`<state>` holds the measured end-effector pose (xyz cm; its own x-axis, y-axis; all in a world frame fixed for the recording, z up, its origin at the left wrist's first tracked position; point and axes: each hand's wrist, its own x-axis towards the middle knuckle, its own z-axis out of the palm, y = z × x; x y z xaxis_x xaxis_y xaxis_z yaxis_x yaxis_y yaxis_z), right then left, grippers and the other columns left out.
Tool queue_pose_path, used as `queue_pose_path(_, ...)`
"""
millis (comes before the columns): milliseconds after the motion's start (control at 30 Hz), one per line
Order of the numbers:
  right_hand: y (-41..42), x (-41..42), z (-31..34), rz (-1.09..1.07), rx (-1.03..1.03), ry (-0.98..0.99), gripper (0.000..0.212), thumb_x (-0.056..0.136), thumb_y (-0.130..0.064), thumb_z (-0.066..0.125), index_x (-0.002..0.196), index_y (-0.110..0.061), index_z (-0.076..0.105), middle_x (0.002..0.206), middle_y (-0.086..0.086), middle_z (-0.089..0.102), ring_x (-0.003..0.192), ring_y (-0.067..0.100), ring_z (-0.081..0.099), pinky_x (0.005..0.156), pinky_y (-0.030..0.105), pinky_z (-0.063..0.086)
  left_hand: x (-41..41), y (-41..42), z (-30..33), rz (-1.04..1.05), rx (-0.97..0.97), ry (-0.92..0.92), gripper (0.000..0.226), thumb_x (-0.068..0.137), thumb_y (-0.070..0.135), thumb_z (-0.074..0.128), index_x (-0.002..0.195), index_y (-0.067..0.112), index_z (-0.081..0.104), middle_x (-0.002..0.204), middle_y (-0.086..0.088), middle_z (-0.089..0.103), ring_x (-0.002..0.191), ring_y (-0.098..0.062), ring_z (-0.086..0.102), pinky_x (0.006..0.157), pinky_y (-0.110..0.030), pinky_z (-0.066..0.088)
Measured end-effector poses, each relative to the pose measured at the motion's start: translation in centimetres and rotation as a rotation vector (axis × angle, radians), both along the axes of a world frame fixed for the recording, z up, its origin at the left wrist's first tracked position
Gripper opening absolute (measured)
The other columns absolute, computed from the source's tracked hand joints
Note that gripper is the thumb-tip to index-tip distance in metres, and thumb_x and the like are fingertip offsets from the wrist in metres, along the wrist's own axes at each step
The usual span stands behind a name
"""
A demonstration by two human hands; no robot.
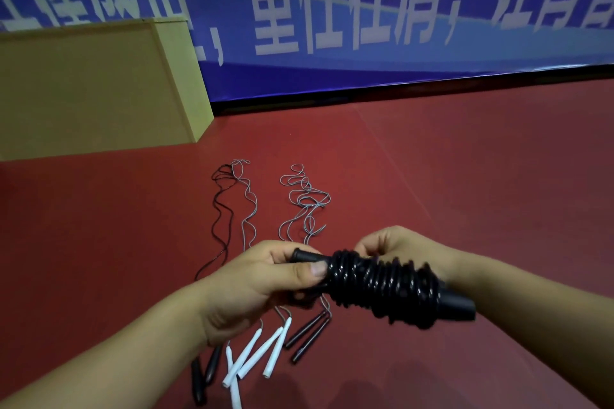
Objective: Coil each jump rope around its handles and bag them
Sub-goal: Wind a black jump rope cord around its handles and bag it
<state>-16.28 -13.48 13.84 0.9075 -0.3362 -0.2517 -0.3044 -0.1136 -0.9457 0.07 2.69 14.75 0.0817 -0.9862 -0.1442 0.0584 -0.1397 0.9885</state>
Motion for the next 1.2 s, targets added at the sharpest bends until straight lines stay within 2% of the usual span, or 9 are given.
queue_pose_path(100,1.4,0.3,-0.2,-0.019,-0.092,-0.078,0.012,0.094,-0.008,0.057,0.088,-0.001,0.064,0.064,-0.001,0.065,0.050,0.009,0.051,0.046,0.019,0.036,0.1,-0.3,0.1,0.157,0.012,0.124,0.031,0.068,0.030,0.077,0.093,0.012,0.076,0.080,-0.006,0.061,0.065,-0.013,0.052,0.060,-0.022,0.047)
queue_pose_path(233,3.9,2.3,-0.4,-0.148,-0.232,-0.028,0.031,0.099,-0.020,0.048,0.070,-0.016,0.057,0.056,-0.004,0.059,0.042,0.004,0.049,0.045,0.017,0.039,0.0,-0.8,0.1,0.353,0.016,0.159,0.025,0.071,0.025,0.078,0.093,0.013,0.073,0.066,0.005,0.058,0.056,-0.008,0.049,0.057,-0.023,0.039)
queue_pose_path(367,5.1,3.1,-1.0,-0.164,-0.426,0.001,0.035,0.099,-0.025,0.043,0.067,-0.016,0.055,0.056,-0.004,0.060,0.048,0.005,0.053,0.058,0.026,0.045,-0.2,-1.1,-0.4,0.521,-0.019,-0.041,0.039,0.070,0.040,0.070,0.091,0.008,0.075,0.068,0.001,0.056,0.057,-0.009,0.044,0.057,-0.022,0.037)
queue_pose_path(467,5.8,3.1,-1.0,-0.135,-0.530,0.007,0.029,0.100,-0.029,0.040,0.084,-0.011,0.057,0.079,0.007,0.066,0.070,0.022,0.059,0.067,0.033,0.046,0.1,-1.3,-0.8,0.589,-0.043,-0.181,0.026,0.079,0.037,0.070,0.080,0.011,0.075,0.066,0.000,0.057,0.060,-0.011,0.045,0.059,-0.025,0.038)
queue_pose_path(567,6.5,2.8,-0.7,-0.092,-0.663,-0.013,0.018,0.097,-0.024,0.041,0.102,-0.017,0.057,0.087,0.002,0.063,0.078,0.020,0.054,0.067,0.032,0.040,1.2,-1.4,-1.4,0.664,-0.008,-0.265,0.028,0.087,0.035,0.068,0.079,0.009,0.074,0.065,-0.001,0.058,0.056,-0.011,0.046,0.067,-0.032,0.039)
queue_pose_path(800,6.7,2.3,-0.1,0.014,-0.754,-0.050,0.015,0.093,-0.021,0.050,0.085,-0.011,0.058,0.072,0.001,0.057,0.067,0.018,0.049,0.056,0.026,0.036,2.8,-1.0,-2.0,0.565,0.025,-0.732,0.039,0.087,0.045,0.066,0.070,0.010,0.063,0.056,0.006,0.047,0.053,-0.010,0.041,0.056,-0.030,0.033)
queue_pose_path(933,5.7,2.0,0.9,0.002,-0.823,-0.020,0.026,0.091,-0.033,0.054,0.068,-0.022,0.050,0.059,-0.005,0.049,0.056,0.006,0.046,0.051,0.018,0.034,3.4,-0.9,-2.4,0.511,0.043,-0.942,0.036,0.088,0.046,0.062,0.072,0.014,0.056,0.062,-0.004,0.061,0.056,-0.016,0.051,0.059,-0.037,0.044)
queue_pose_path(1100,4.5,1.8,1.1,-0.022,-0.886,-0.006,0.014,0.086,-0.035,0.056,0.079,-0.024,0.061,0.064,-0.002,0.057,0.059,0.014,0.052,0.057,0.031,0.042,3.2,-1.3,-2.4,0.435,0.075,-0.985,0.028,0.086,0.040,0.068,0.073,0.018,0.057,0.068,-0.004,0.068,0.062,-0.019,0.061,0.062,-0.040,0.048)
queue_pose_path(1200,4.1,1.7,1.2,-0.048,-0.947,-0.001,0.018,0.084,-0.046,0.059,0.085,-0.029,0.064,0.064,-0.007,0.055,0.062,0.013,0.050,0.057,0.030,0.040,2.9,-1.5,-2.5,0.390,0.107,-0.963,0.026,0.083,0.037,0.072,0.074,0.019,0.057,0.067,-0.003,0.068,0.058,-0.014,0.058,0.060,-0.036,0.047)
